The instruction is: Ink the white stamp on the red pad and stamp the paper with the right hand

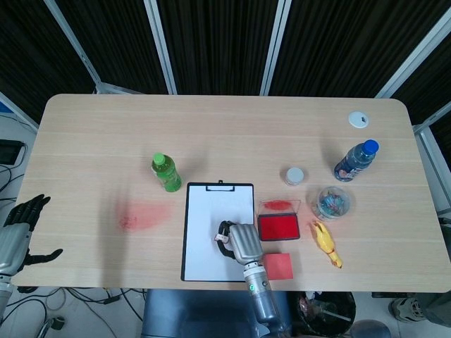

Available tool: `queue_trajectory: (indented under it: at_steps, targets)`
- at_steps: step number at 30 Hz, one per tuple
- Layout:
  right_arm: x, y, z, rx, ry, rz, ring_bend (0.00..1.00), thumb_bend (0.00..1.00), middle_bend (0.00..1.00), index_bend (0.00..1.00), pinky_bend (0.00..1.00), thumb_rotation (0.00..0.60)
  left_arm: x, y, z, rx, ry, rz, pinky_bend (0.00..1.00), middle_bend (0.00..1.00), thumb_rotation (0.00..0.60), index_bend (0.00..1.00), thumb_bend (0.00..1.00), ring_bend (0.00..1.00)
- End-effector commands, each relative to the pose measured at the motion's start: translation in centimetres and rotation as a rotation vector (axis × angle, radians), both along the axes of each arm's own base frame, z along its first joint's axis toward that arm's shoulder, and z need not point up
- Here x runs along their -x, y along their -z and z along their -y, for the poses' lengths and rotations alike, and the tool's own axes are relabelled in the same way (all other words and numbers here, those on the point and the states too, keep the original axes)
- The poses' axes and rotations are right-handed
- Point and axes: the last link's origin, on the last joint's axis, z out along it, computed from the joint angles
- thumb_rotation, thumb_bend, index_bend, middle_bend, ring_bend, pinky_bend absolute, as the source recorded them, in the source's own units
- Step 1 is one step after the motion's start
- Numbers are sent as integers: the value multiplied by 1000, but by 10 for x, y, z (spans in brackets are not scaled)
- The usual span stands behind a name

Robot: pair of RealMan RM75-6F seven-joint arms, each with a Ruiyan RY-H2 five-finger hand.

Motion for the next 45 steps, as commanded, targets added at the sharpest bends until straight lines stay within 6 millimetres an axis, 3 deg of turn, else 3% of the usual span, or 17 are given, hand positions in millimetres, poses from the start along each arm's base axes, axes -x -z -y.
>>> queue_trajectory:
  at_steps: [1,45]
  targets:
    - [0,1,0,-4,-2,-6,827,646,750,868,916,600,0,0,0,0,0,0,0,0,600,0,13,0]
    - [10,11,-11,-42,30,-30,840,649,768,891,916,600,0,0,0,-1,-6,3,0,0,600,0,12,0]
